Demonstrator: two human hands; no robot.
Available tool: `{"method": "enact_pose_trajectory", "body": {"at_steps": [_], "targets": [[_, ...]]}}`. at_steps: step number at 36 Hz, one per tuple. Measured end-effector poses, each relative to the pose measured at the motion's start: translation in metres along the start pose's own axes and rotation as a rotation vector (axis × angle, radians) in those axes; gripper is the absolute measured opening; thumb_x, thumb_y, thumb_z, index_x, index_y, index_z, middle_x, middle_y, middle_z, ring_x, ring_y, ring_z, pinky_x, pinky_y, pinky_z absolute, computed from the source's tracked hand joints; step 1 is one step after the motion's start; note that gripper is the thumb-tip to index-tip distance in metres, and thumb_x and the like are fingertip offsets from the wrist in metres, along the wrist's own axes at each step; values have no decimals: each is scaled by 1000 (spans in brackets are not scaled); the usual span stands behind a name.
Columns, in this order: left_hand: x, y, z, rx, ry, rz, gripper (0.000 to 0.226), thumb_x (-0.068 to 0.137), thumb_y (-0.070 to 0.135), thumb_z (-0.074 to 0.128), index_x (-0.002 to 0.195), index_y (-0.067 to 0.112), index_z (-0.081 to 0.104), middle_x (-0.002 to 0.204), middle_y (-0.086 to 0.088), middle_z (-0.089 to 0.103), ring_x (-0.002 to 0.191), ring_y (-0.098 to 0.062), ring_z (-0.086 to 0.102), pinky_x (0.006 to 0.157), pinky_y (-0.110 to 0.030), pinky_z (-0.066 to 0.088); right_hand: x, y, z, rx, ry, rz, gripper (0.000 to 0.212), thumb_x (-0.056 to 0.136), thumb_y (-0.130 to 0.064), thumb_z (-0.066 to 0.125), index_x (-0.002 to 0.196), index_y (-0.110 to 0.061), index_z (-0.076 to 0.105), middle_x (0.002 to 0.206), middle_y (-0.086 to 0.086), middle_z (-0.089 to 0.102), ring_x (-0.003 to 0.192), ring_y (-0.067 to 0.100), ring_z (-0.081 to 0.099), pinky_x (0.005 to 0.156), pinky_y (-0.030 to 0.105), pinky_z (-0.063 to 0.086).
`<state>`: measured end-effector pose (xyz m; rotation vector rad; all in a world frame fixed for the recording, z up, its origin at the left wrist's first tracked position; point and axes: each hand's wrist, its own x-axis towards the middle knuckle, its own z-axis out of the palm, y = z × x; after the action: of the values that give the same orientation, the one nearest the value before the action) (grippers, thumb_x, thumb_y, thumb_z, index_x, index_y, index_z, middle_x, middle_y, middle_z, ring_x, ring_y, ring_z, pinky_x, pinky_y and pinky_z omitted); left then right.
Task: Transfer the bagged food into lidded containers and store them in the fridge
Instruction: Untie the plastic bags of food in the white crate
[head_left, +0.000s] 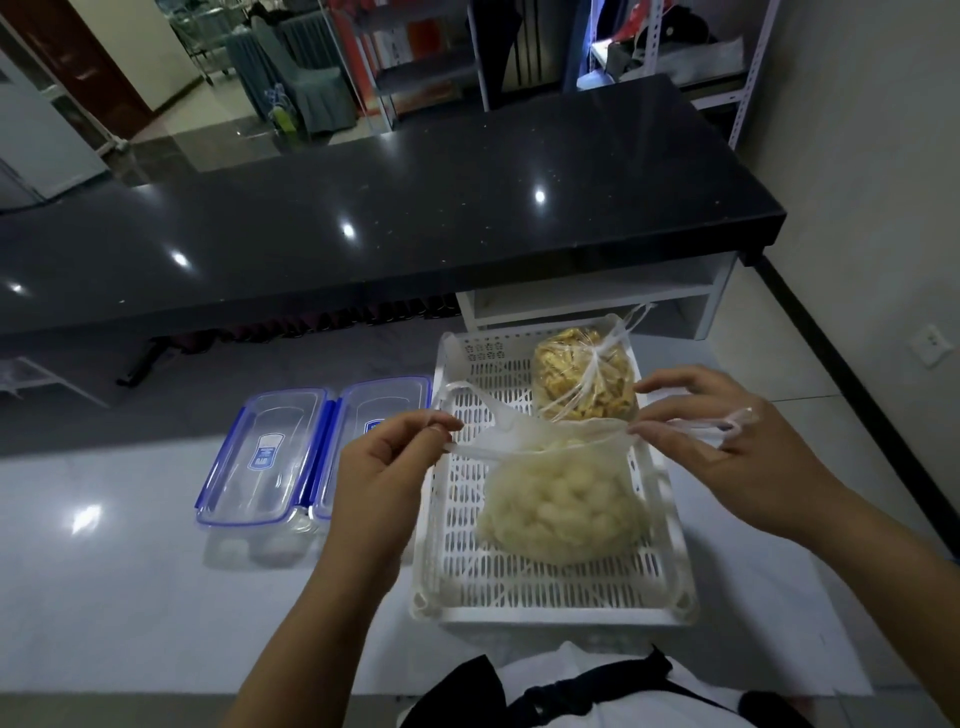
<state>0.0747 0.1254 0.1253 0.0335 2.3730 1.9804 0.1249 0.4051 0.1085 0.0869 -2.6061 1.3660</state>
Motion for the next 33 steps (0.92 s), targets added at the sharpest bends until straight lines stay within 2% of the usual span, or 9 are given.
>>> {"method": "enact_pose_trajectory", "body": {"at_steps": [4,8,12,14,17,22,26,29,33], "targets": [[5,6,-5,-106,-108,-58,37,93,0,52,72,19,77,94,-9,76,101,-27,71,93,-38,55,1,-8,-15,-123,-29,-62,23,84,-43,57,97,-35,74,118,-18,59,120,13,51,101,39,42],[4,13,-10,-261,-209,-83,25,83,17,54,68,18,75,98,-12,75,104,-28,70,99,-47,50,-1,-15,-32,-166,-37,-121,18,86,-38,56,97,-39,70,117,-19,58,118,10,50,99,36,40],[3,17,-17,-423,-326,-113,22,79,23,54,68,13,71,96,-16,74,108,-33,67,108,-54,43,-4,-11,-41,-271,92,-212,18,91,-18,63,103,-19,77,113,2,66,111,23,58,96,52,47],[3,19,-20,-424,-417,-98,22,79,26,57,66,12,68,89,-16,73,106,-34,68,106,-52,43,-3,-9,-39,-355,171,-257,19,91,-8,66,107,-10,76,111,10,68,107,30,61,91,58,50],[1,24,-21,-421,-566,-66,28,77,37,70,76,9,73,81,-14,70,93,-32,69,103,-46,49,1,-8,-35,-530,239,-362,24,91,-15,60,105,-4,76,106,19,70,99,39,65,82,57,53],[-1,29,-21,-538,-603,-135,66,69,42,77,125,8,69,76,-10,66,74,-22,66,85,-42,58,10,-1,-44,-693,56,-465,13,81,-10,76,93,-9,79,103,16,72,101,39,65,83,54,53],[-1,27,-23,-611,-581,-162,81,64,41,81,138,18,61,109,-17,71,80,-24,69,81,-40,58,9,8,-65,-724,-65,-487,15,72,-11,86,86,-15,79,99,7,74,103,35,67,88,48,48],[-2,25,-24,-599,-579,-141,79,67,41,78,140,21,58,139,-18,60,86,-25,71,82,-38,59,8,4,-72,-757,-37,-503,15,71,-10,86,84,-13,79,100,9,74,102,36,67,88,47,46],[-2,26,-25,-572,-577,-123,79,68,43,76,141,22,57,146,-14,55,91,-26,72,79,-34,59,8,-10,-65,-580,98,-349,10,77,-6,82,81,-12,76,99,8,71,104,31,63,91,47,47]]}}
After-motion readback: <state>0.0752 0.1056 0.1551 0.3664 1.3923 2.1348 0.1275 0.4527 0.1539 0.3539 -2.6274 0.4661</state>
